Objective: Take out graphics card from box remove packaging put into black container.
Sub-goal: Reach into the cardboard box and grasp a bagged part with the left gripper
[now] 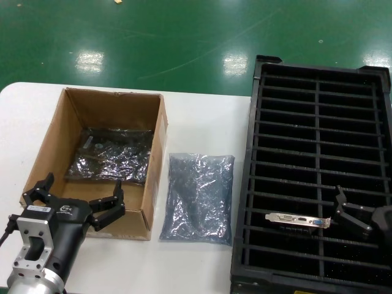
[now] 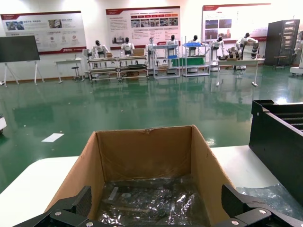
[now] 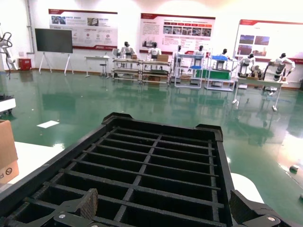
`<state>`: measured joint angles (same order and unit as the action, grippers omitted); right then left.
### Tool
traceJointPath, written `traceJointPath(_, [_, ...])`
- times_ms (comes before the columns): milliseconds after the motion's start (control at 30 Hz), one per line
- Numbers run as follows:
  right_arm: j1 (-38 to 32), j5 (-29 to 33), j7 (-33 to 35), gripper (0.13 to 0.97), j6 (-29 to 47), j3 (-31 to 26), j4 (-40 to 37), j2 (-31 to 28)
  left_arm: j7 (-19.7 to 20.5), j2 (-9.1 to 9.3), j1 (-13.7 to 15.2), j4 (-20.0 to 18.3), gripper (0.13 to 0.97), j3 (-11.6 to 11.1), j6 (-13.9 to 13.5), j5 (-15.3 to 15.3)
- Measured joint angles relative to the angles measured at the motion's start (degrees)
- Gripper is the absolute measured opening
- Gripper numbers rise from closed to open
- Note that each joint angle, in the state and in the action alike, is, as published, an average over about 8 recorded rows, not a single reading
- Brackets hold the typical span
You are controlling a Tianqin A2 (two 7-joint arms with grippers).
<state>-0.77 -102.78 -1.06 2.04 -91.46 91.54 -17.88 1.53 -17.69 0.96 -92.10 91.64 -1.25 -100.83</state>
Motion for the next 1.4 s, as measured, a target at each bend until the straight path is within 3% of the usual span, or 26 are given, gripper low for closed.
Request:
traceJointPath(433, [0.0,0.0,0.0,0.966,0.0,0.0,0.0,0.0,0.1,-0.27,0.1,-0.1,0.966,0.1,0.0,0.0])
traceJointPath(633, [0.0,0.0,0.0,0.966,0.0,0.0,0.0,0.0,-0.7,-3.23,3.1,-0.6,0.966,0.9,-0.4,0.9])
traceJointPath(800, [0.0,0.0,0.0,0.966,0.0,0.0,0.0,0.0,-7.2,-7.31,10.3,1.6,0.966,1.9,-2.7,4.4])
traceJointPath(967, [0.0,0.0,0.0,0.966,0.0,0.0,0.0,0.0,-15.6,-11.46,20.6,7.7,0.966,4.5,-8.0,9.6])
traceJointPath(1167, [0.0,0.0,0.0,0.966,0.0,0.0,0.0,0.0,-17.9,-15.2,32.8,19.1,0.966,11.1,-16.7,18.1])
traceJointPath(1400, [0.0,0.0,0.0,0.966,0.0,0.0,0.0,0.0,-20.6,-16.4,43.6,32.4,0.966,19.3,-28.4,25.3])
